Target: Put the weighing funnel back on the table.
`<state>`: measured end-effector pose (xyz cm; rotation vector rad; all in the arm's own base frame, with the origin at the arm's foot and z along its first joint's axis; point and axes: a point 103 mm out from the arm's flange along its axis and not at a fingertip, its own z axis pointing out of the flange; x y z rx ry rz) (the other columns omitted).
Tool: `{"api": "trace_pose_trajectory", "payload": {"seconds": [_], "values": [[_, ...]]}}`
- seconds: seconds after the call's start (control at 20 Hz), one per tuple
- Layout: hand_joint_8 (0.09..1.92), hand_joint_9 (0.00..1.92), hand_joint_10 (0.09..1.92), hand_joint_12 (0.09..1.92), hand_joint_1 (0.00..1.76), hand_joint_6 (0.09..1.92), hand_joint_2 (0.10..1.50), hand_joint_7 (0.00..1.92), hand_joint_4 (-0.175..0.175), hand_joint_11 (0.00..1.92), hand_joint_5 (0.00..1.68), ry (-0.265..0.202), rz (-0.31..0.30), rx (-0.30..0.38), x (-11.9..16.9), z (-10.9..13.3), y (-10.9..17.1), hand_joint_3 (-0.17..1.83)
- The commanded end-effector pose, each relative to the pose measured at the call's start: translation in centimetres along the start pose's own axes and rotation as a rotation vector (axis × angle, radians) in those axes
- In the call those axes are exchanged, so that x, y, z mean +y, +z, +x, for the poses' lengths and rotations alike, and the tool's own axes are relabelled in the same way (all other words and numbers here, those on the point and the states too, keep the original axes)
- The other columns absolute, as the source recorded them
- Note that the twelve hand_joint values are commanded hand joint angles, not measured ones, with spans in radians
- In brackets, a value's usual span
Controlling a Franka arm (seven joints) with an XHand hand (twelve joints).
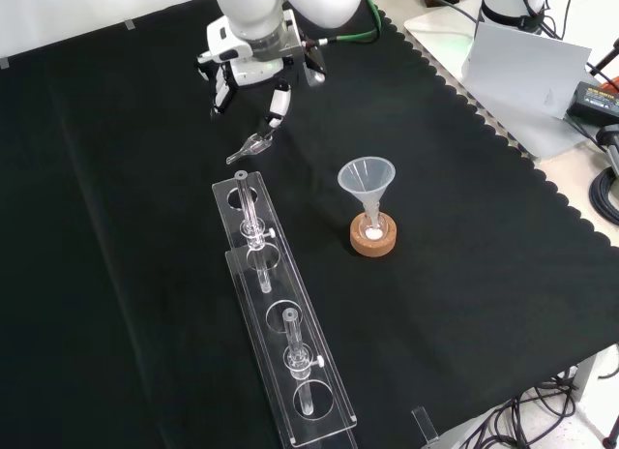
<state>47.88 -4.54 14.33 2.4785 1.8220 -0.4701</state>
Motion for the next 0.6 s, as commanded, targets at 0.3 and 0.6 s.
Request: {"api": "trace_pose_trajectory", "payload": {"seconds": [0.3,0.6], "values": [[0.09,0.93,0.09,1.53,0.65,0.09,0.56,0.94,0.080,0.00,0.80,-0.066,-0.140,0.038,-0.7,-1.5,-5.9,0.42],[0.09,0.92,0.09,1.53,0.64,0.09,0.56,0.93,0.074,0.00,0.79,-0.075,-0.200,0.087,-2.8,-2.8,-8.8,0.41]]}}
